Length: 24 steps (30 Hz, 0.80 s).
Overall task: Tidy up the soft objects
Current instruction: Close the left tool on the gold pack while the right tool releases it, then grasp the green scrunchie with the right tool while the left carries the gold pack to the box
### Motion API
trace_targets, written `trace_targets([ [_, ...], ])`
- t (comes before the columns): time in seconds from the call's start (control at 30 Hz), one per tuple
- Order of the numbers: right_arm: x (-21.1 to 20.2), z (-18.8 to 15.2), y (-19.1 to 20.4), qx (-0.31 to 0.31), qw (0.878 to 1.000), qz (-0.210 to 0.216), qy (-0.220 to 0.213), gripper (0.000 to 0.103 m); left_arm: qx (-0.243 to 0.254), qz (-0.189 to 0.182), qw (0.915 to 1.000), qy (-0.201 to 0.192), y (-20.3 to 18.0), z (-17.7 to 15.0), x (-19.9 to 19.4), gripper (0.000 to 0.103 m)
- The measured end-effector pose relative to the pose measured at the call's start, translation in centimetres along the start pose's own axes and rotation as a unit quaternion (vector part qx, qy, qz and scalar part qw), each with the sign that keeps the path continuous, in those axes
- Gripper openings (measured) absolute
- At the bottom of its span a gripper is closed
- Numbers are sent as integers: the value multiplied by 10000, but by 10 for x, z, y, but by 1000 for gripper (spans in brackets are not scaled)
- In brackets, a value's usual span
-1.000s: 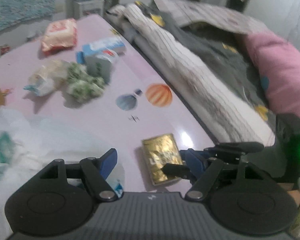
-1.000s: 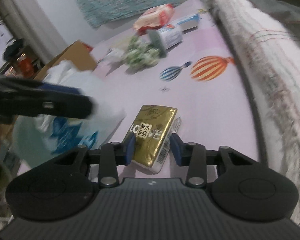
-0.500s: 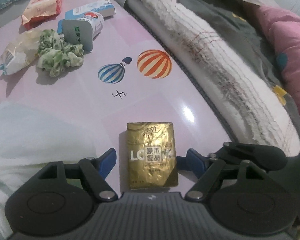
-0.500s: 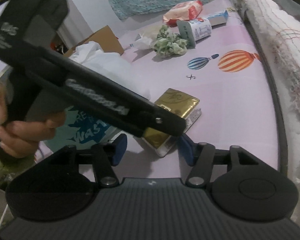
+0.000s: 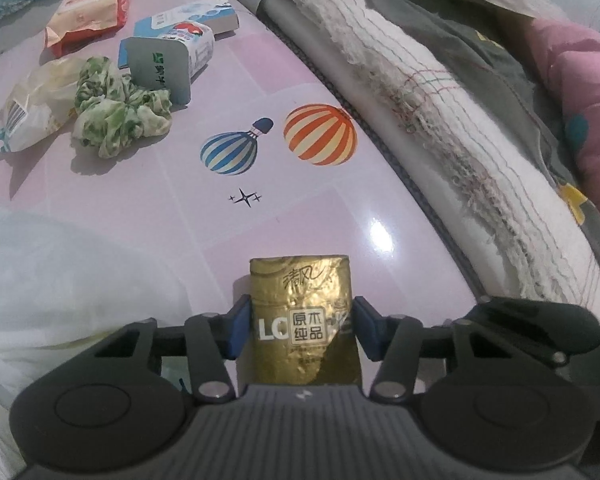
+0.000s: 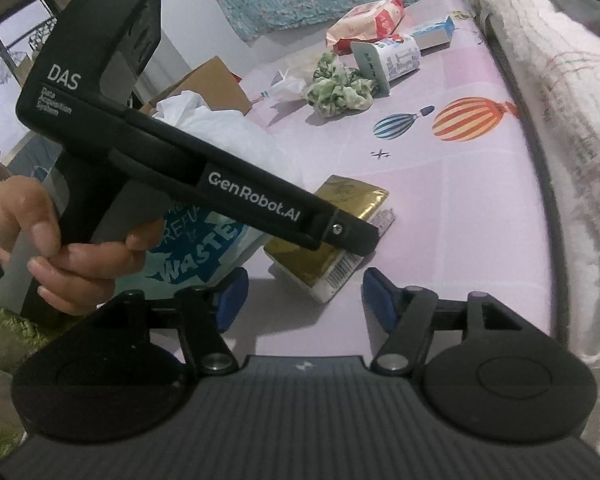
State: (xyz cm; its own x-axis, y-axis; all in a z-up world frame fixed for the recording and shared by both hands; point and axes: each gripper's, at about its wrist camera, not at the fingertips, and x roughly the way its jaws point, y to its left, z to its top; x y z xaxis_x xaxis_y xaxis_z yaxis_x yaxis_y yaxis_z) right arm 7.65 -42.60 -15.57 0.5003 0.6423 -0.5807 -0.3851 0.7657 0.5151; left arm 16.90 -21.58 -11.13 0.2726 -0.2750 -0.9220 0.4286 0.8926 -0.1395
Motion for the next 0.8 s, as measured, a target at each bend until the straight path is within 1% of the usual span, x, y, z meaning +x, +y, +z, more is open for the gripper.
trace_targets([
  [0.1,-13,6,0,-35,9998,-219,-19,68,-56,-42,9999,-125,3,1,-7,53],
  [0.17,-29,9,1,-115,9990,-418,-105,69,-93,-130,9995,-290,5,1,-17,53],
  [0.3,-72,16,1,-166,9953,-811,-496,74,-180,-321,9965,-748,9,2,-47,53],
  [0.4,-103,27,-5,10,9925,-781,-944,77,-273,-420,9926,-1103,13,2,-72,53],
  [0.5,-116,47,-8,83,9888,-748,-1286,79,-417,-504,9871,-1463,21,-1,-100,53],
  [0.57,-109,66,-8,39,9868,-786,-1416,79,-550,-514,9824,-1707,30,-4,-120,53],
  [0.63,-95,85,-8,98,9871,-707,-1434,79,-707,-437,9775,-1937,42,-7,-138,53],
  [0.73,-60,116,-12,239,9899,-334,-1360,79,-952,-195,9696,-2244,61,-16,-163,53],
  [0.8,-28,137,-11,278,9924,-178,-1181,79,-1113,-6,9647,-2388,75,-22,-176,53],
])
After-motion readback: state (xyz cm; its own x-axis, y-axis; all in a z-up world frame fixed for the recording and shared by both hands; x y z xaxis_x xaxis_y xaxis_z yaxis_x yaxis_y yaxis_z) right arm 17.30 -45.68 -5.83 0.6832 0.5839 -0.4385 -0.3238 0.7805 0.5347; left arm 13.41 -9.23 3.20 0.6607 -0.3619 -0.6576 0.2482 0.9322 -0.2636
